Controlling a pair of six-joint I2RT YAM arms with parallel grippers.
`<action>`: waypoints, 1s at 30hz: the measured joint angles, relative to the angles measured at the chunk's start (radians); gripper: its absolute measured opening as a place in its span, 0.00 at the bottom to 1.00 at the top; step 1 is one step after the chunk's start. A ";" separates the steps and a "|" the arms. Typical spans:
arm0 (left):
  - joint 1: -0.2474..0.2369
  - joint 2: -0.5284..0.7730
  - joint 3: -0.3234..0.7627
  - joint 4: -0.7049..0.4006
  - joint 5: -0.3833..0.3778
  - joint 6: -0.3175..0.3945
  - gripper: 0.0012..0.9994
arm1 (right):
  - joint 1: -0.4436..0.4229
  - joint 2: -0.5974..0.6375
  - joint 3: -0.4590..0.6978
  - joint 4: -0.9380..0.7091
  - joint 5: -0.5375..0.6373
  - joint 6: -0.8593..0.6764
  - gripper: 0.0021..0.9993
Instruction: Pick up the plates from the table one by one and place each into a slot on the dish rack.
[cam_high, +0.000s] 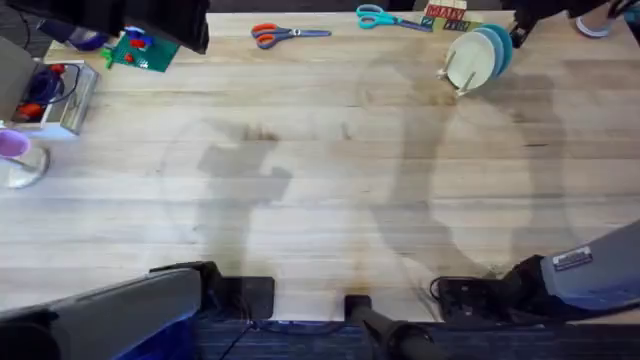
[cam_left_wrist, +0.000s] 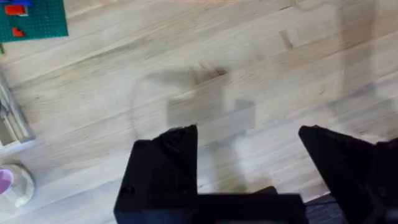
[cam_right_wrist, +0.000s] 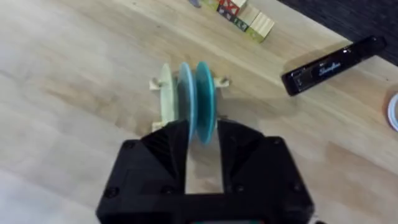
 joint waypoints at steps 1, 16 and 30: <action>0.000 0.000 0.000 0.000 0.000 0.000 0.99 | 0.000 -0.019 0.000 -0.022 0.000 0.000 0.33; 0.000 0.000 0.000 0.000 -0.003 0.000 0.99 | 0.017 -0.347 0.000 -0.276 0.000 0.067 1.00; 0.000 0.000 0.000 0.000 -0.003 0.000 0.99 | 0.017 -0.630 0.000 -0.673 0.000 0.109 1.00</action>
